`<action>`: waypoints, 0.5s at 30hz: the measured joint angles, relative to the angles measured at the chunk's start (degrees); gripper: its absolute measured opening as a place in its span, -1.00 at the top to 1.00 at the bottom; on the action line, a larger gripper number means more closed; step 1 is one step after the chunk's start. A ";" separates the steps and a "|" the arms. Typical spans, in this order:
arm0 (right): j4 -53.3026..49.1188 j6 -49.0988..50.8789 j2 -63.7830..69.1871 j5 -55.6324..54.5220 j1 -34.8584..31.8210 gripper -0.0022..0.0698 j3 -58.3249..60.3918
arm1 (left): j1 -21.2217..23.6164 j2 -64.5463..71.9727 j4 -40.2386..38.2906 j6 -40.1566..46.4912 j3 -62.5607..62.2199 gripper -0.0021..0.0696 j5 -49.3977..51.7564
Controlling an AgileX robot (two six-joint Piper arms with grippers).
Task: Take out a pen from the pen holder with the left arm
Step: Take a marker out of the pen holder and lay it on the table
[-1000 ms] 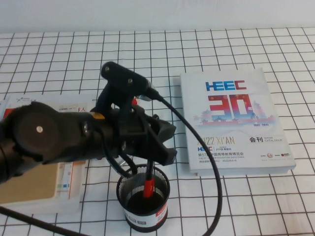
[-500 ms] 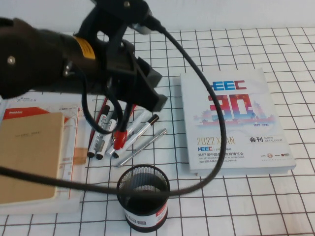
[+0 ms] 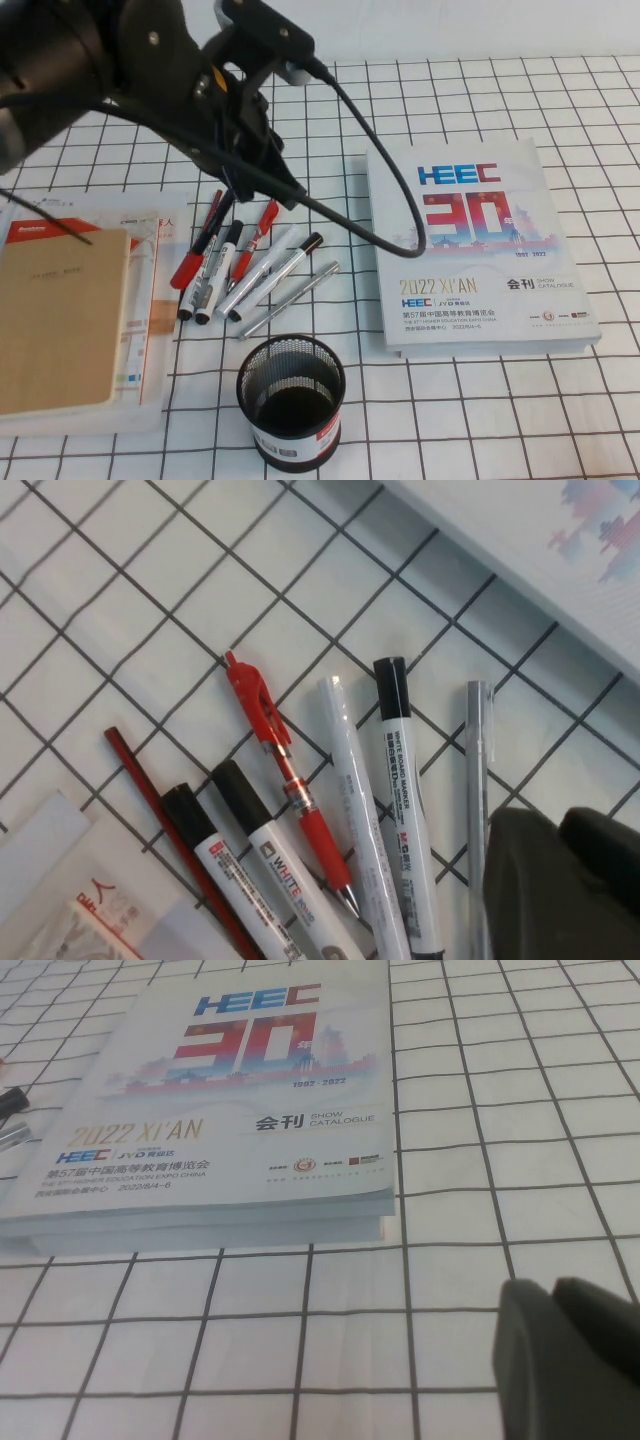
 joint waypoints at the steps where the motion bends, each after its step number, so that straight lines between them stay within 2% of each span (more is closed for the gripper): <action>1: 0.00 0.00 0.00 0.00 0.00 0.98 0.00 | 0.00 1.51 0.00 1.02 -0.50 0.89 0.09; 15: 0.00 0.00 0.00 0.00 0.00 0.98 0.00 | 0.00 18.79 -1.08 5.24 -9.91 0.89 0.09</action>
